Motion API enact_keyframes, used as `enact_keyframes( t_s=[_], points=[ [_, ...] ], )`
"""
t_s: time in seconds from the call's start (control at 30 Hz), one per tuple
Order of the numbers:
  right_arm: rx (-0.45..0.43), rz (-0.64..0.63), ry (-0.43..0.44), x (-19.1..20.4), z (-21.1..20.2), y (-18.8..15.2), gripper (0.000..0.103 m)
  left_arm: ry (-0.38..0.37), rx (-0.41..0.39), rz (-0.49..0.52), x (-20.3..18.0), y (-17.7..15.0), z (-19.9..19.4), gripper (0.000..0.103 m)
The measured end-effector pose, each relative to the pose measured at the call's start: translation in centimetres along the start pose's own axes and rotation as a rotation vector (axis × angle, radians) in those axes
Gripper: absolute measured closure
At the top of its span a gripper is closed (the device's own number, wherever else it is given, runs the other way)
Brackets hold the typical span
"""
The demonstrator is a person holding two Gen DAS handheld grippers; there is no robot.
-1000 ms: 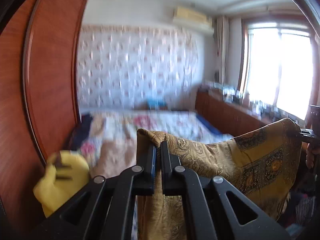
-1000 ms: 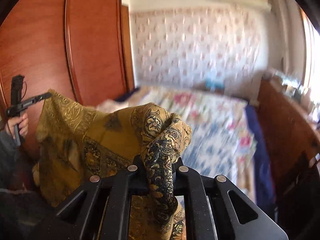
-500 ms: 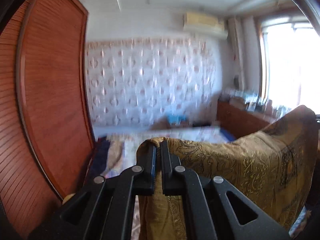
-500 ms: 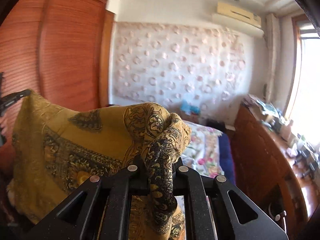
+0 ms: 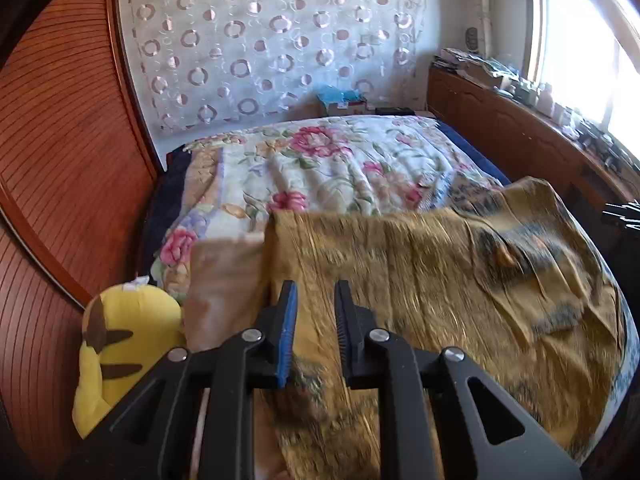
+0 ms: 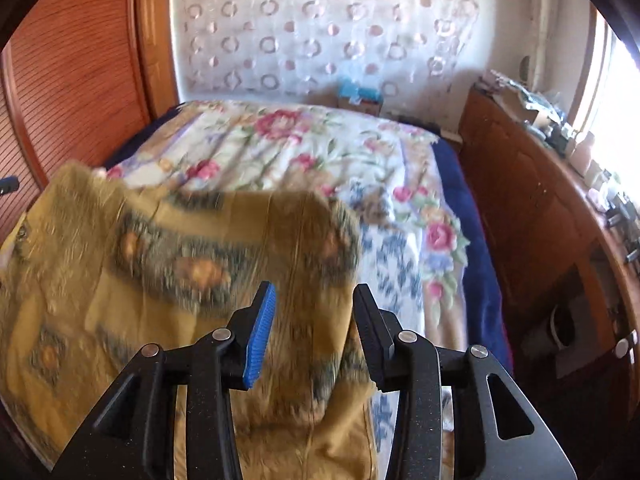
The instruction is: Fold small clothes
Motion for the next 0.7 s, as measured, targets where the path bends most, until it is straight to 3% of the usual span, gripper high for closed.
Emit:
enact_keyframes(
  t_s=[0.27, 0.47, 0.7],
  points=[
    [0.003, 0.077, 0.057, -1.5, -1.3, -6.0, 0.063, -0.137, 0.022, -0.01, -3.6, -7.1, -3.9, 0.084],
    [0.002, 0.144, 0.14, -0.3, 0.2, -7.6, 0.063, -0.134, 0.077, 0.036, -5.4, -11.5, -3.6, 0.082],
    [0.03, 0.149, 0.146, 1.2, 1.7, -8.2, 0.063, -0.136, 0.117, 0.019, -5.4, -13.8, -2.4, 0.081]
  ],
)
Point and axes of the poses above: each gripper's, at about its wrist camera, not at the fingertips, and z roughly the way its jaws point, x to its left, y to its top, the point moved 10 cm from there along z, roughly the way its jaws point, and after that the axes turned 12 degrees about y, right-handed, at the moved point
